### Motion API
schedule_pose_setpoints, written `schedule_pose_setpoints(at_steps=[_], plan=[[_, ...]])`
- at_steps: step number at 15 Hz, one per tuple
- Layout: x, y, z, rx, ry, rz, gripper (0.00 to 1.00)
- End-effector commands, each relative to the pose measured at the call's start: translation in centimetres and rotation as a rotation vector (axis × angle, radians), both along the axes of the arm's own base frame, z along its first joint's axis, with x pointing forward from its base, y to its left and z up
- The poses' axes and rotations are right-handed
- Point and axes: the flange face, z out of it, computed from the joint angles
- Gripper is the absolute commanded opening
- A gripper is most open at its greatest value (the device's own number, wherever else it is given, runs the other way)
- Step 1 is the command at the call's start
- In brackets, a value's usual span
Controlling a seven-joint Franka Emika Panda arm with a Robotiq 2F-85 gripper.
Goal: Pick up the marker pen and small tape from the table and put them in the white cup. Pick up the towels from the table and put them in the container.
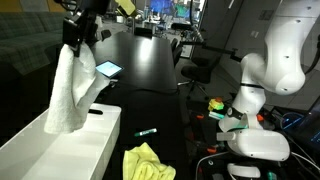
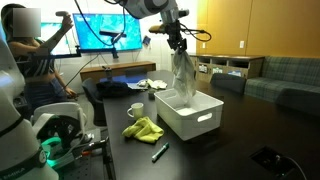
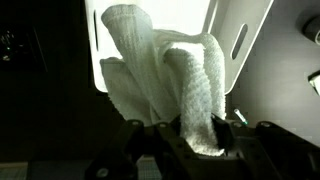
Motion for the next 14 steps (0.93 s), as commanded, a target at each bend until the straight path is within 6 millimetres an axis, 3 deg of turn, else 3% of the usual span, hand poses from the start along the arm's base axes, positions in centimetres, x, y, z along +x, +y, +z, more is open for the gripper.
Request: schedule_pose_setpoints(at_steps=[1,5,6,8,11,14], plan=[[3.5,2.8,-0.3,-0.051,0.04,0.07,0.11],[5.6,5.3,-2.1,-0.113,0.097,0.106,0.14],[5.8,5.8,-2.5,-0.131,0.11,0.124,0.38],[6.0,6.6,-2.8,-0.157,0.13,0.142,0.41],[5.7,6.2,-3.8,-0.188,0.17,0.195,0.63],[3.9,4.3,-5.3,-0.213,0.226,0.245,0.87]])
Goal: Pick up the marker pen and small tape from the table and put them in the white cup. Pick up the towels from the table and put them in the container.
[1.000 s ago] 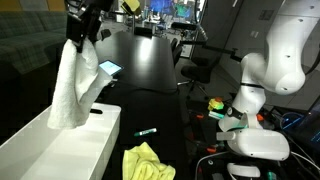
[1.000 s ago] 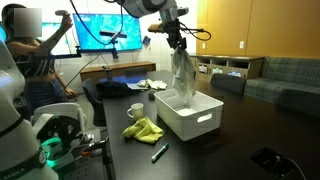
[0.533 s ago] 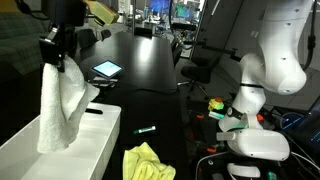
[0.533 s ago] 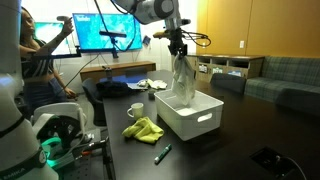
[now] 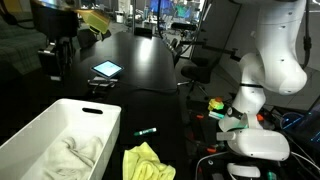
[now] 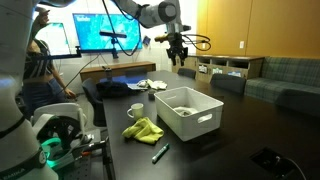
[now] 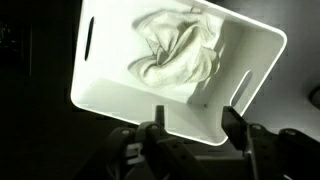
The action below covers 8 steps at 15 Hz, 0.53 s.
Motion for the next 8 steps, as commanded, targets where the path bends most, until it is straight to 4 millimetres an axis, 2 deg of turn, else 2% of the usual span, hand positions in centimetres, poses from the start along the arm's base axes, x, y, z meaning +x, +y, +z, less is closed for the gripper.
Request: schedule_pose_setpoints(at_steps=[1,3,8], plan=[[-1.9,-2.6,-1.1,-0.042,0.063,0.057,0.94],[-3.4,-4.4,-3.5,-0.053,0.108,0.055,1.0],[-8.4,-9.8,-11.0,-0.034,0.257,0.024,1.0]])
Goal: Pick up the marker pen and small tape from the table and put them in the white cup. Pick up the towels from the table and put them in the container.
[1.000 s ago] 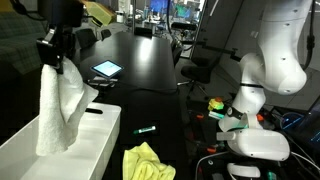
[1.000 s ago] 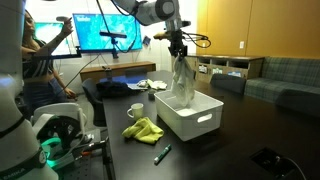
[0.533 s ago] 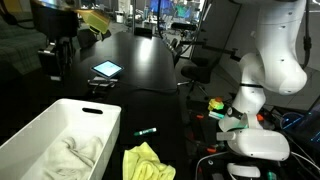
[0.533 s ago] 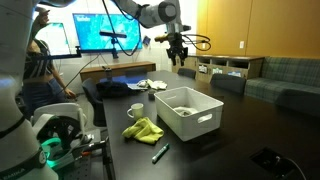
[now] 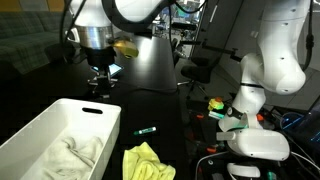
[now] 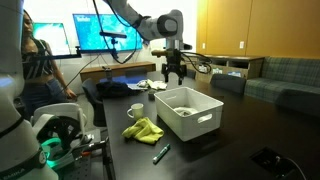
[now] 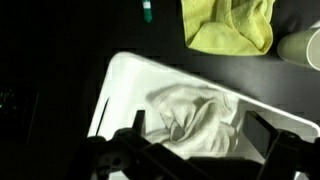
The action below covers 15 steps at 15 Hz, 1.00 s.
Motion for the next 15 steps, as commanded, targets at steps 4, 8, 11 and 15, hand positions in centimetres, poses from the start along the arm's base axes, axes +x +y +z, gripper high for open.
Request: schedule_pose_setpoints(at_steps=[4,8,11,15], plan=[[-6.8,-6.2,-8.8,0.06,0.13,-0.067,1.0],[-8.0,-9.1,-14.6,0.05,0.158,-0.088,1.0],[-8.3,-10.6,-17.5,0.041,0.17,-0.078,1.0],[-8.7,-11.6,-20.9,0.048,0.191,-0.062,1.0]])
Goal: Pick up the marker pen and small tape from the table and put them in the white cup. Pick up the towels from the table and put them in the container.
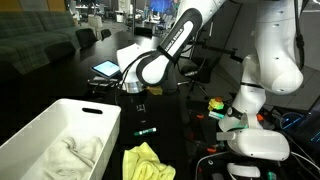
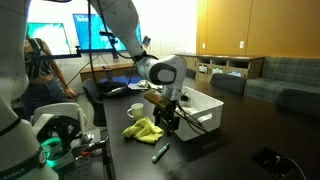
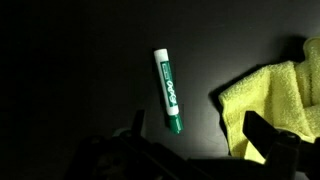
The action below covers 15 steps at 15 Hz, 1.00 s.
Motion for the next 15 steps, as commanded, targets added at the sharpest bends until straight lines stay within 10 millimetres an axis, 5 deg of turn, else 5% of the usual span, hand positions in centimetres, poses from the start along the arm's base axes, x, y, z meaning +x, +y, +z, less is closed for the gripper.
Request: schedule_pose_setpoints(at_steps=[1,8,15], plan=[[-0.1,-0.6,-2.3,0.013,0.002,0.034,1.0],[-1.7,-0.5,-7.0,0.046,0.0,0.051,1.0],[-3.5,-1.0,-9.1,0.063,-0.033,0.08,1.0]])
